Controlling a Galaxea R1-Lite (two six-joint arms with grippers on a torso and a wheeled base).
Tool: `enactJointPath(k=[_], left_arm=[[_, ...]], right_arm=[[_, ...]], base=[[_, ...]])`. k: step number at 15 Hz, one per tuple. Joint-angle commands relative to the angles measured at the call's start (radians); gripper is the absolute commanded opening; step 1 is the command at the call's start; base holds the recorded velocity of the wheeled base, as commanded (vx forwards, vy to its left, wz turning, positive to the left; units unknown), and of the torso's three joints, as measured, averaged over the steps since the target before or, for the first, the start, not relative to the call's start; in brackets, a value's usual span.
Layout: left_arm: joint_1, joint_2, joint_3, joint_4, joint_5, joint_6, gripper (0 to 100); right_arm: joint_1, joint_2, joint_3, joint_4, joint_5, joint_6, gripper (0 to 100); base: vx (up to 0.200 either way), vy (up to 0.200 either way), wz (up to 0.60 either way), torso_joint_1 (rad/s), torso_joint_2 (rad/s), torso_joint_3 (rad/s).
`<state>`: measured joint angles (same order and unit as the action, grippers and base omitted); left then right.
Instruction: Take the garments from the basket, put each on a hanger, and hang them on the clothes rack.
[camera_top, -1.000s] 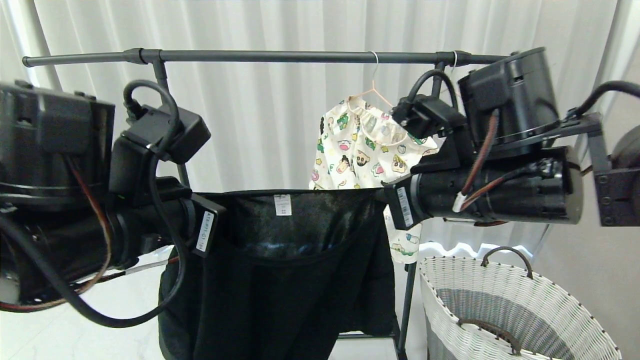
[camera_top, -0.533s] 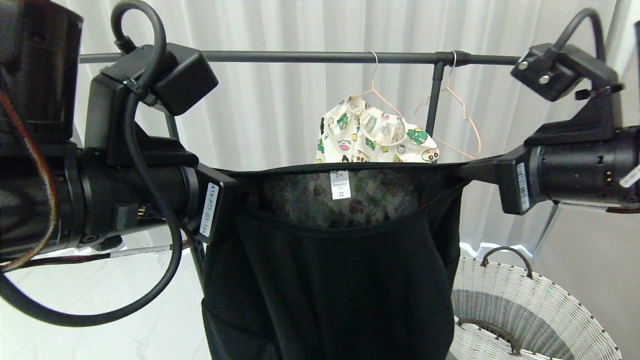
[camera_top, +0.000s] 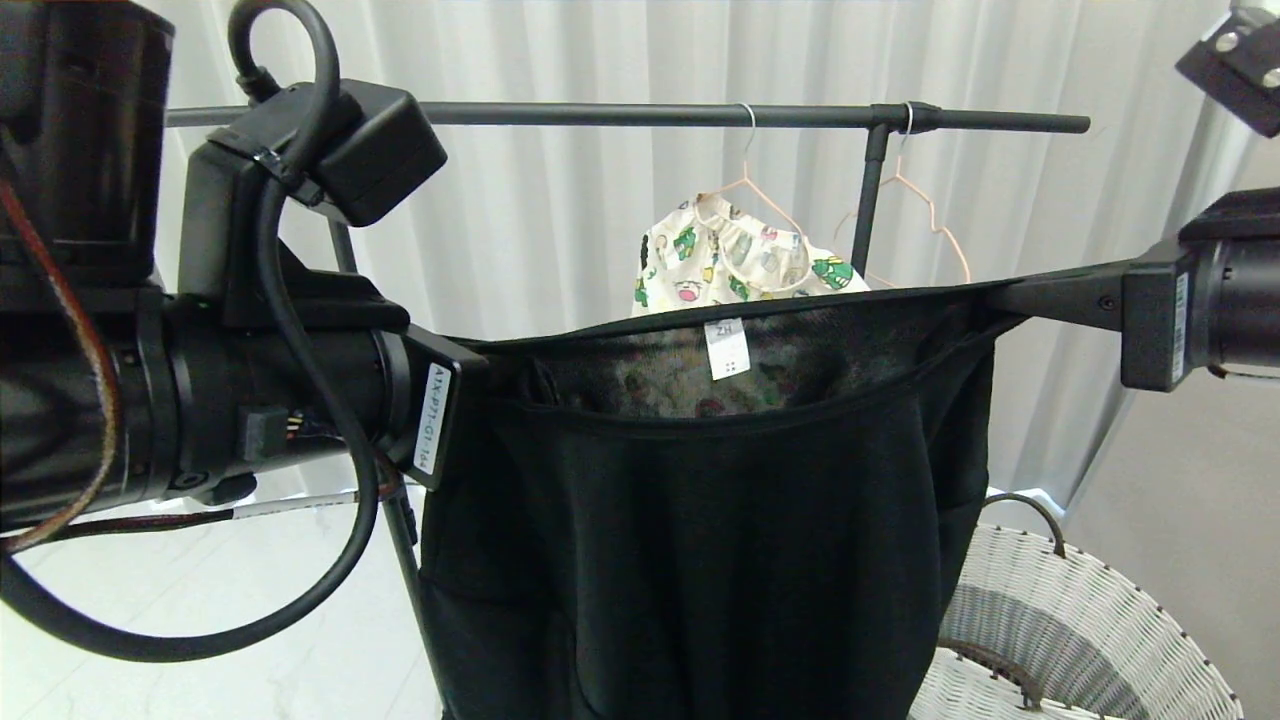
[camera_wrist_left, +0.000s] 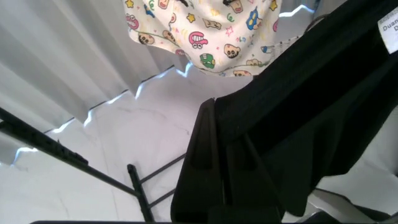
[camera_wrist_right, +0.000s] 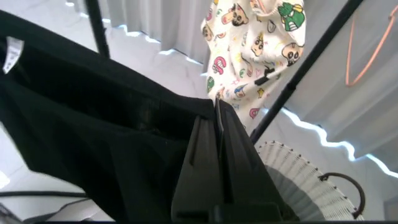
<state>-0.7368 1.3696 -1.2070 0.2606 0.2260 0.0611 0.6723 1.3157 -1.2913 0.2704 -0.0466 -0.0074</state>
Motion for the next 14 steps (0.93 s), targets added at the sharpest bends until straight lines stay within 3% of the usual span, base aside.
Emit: enactJointPath(k=[1, 3, 5, 7, 10, 12, 14], left_arm=[[-0.013, 0.028, -0.011, -0.075, 0.000, 0.026, 0], [-0.016, 0.089, -0.031, -0.201, -0.002, 0.097, 0], [-0.050, 0.161, -0.085, -0.247, 0.000, 0.112, 0], [-0.078, 0.207, -0.135, -0.247, 0.001, 0.111, 0], [-0.088, 0.204, -0.129, -0.247, 0.006, 0.108, 0], [-0.088, 0.155, -0.089, -0.238, 0.012, 0.111, 0], [-0.108, 0.048, -0.032, -0.133, 0.010, 0.106, 0]], right_arm=[[0.006, -0.098, 0.010, 0.119, 0.027, 0.000, 0], [0.050, -0.213, 0.009, 0.276, 0.189, 0.001, 0], [0.133, -0.265, 0.015, 0.354, 0.267, 0.000, 0], [0.220, -0.262, 0.033, 0.345, 0.263, 0.000, 0], [0.220, -0.259, 0.049, 0.320, 0.249, 0.000, 0], [0.207, -0.237, 0.047, 0.297, 0.191, 0.000, 0], [0.150, -0.190, 0.046, 0.205, 0.137, 0.000, 0]], base=[[0.000, 0.000, 0.00, 0.000, 0.00, 0.000], [0.000, 0.000, 0.00, 0.000, 0.00, 0.000], [0.000, 0.000, 0.00, 0.000, 0.00, 0.000], [0.000, 0.000, 0.00, 0.000, 0.00, 0.000], [0.000, 0.000, 0.00, 0.000, 0.00, 0.000], [0.000, 0.000, 0.00, 0.000, 0.00, 0.000], [0.000, 0.000, 0.00, 0.000, 0.00, 0.000]])
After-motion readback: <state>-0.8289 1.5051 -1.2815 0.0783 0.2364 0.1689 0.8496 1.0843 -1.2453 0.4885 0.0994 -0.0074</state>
